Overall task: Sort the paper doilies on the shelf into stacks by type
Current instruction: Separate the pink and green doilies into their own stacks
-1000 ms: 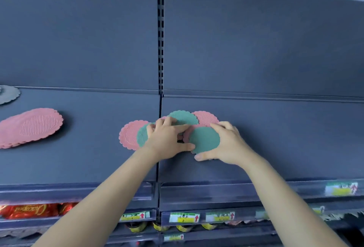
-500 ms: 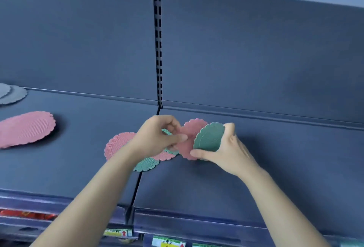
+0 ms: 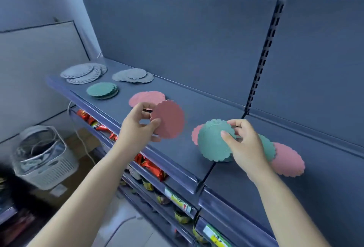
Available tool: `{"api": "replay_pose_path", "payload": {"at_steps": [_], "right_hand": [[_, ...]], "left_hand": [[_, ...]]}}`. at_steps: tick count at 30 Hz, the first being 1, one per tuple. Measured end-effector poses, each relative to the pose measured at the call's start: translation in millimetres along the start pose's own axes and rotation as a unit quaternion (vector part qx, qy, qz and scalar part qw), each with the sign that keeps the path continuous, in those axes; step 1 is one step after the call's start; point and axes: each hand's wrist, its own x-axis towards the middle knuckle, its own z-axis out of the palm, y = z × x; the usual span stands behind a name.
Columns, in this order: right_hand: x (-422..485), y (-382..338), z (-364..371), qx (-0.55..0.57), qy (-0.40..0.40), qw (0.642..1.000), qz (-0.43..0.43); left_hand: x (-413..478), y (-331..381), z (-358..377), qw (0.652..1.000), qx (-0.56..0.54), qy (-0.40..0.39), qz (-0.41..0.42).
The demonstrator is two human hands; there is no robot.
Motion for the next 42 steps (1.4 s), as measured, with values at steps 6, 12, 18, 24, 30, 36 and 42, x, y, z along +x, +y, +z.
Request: {"api": "replay_pose_path", "payload": {"at_steps": [6, 12, 18, 24, 30, 36, 42], "right_hand": [[13.7, -32.1, 99.8, 0.079, -0.006, 0.997, 0.017], [31.6, -61.7, 205.7, 0.117, 0.063, 0.991, 0.02], [55.7, -65.3, 233.1, 0.138, 0.169, 0.975, 0.045], [94.6, -58.7, 196.2, 0.168, 0.254, 0.95, 0.076], [137.7, -55.6, 186.7, 0.15, 0.259, 0.952, 0.071], [165.8, -70.2, 236.0, 0.218, 0.128, 0.962, 0.102], [193.2, -84.8, 334.6, 0.119, 0.03, 0.991, 0.06]], "left_hand": [[23.0, -40.3, -102.2, 0.996, 0.077, 0.049, 0.008], [67.6, -81.1, -188.9, 0.996, 0.062, 0.058, 0.002], [137.5, -87.5, -187.1, 0.998, -0.057, 0.003, -0.023], [204.8, -76.8, -112.6, 0.996, -0.015, -0.09, 0.007], [242.2, -70.2, -84.8, 0.934, 0.308, -0.016, 0.182], [261.6, -74.2, -106.1, 0.952, 0.195, -0.196, 0.128], [295.4, -88.0, -170.5, 0.979, -0.047, -0.196, 0.007]]}}
